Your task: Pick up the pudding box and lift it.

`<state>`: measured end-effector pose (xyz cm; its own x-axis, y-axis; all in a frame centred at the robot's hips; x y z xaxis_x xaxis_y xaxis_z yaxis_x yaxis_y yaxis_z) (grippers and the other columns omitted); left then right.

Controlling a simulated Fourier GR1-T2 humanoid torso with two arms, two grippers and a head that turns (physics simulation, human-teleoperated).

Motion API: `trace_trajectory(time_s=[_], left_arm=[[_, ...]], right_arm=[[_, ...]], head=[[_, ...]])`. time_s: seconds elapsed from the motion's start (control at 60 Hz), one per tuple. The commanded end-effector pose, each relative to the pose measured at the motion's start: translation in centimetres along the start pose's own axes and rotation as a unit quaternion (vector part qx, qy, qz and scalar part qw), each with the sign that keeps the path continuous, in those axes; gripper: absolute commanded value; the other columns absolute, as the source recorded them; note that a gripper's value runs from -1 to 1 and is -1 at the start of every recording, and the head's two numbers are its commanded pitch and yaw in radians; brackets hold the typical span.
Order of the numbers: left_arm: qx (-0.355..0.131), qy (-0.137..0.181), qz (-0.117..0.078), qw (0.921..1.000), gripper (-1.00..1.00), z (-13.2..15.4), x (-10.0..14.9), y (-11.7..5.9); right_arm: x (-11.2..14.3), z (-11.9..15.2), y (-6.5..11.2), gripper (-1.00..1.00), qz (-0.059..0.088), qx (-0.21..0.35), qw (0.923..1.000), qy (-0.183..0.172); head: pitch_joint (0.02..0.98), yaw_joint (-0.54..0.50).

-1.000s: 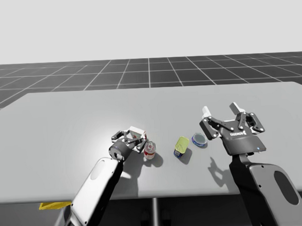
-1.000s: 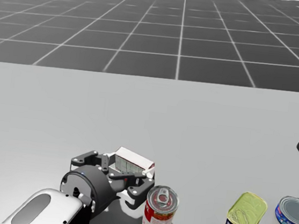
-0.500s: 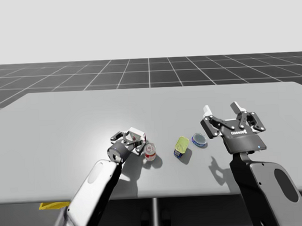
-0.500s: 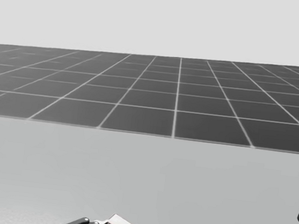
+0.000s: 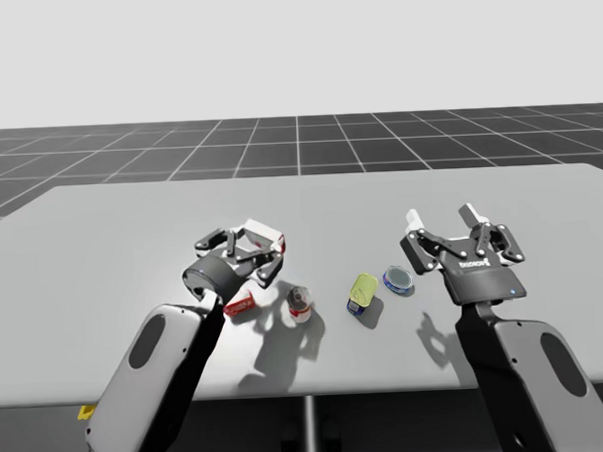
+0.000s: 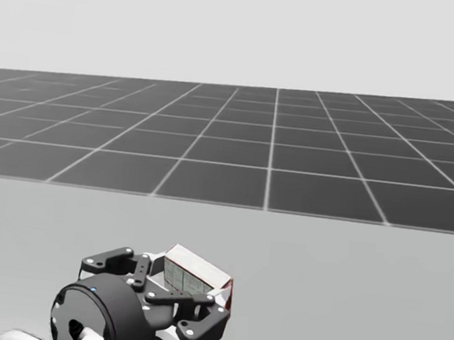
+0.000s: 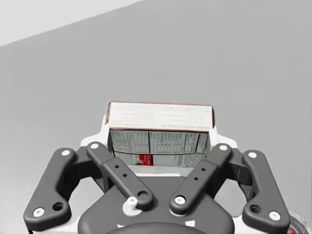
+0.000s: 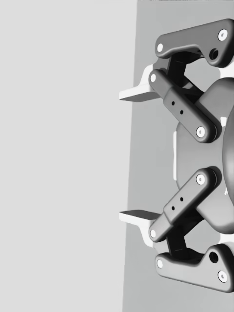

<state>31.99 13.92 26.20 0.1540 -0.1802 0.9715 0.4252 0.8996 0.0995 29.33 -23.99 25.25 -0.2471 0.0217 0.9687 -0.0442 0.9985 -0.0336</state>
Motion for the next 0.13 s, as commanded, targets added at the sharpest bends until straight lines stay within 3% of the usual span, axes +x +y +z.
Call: trace_trajectory(time_s=[0.017,0.05,0.133], left_arm=[[-0.043,-0.063,-0.034,0.9965,1.00,0.9,6.0,-0.7],[-0.040,-0.083,-0.040,0.9949,1.00,1.4,7.5,-0.6],[-0.039,-0.114,-0.029,0.9923,1.00,2.5,9.9,-0.5]], right_arm=[[-0.4,-0.2,-0.1,-1.00,-0.005,-0.006,0.9999,-0.010],[-0.5,-0.2,-0.1,-1.00,-0.012,0.000,0.9999,-0.011],[-0.6,-0.1,-0.1,-1.00,-0.016,0.007,0.9998,-0.002]], head=[[0.361,0.11],[0.360,0.11],[0.356,0.11]])
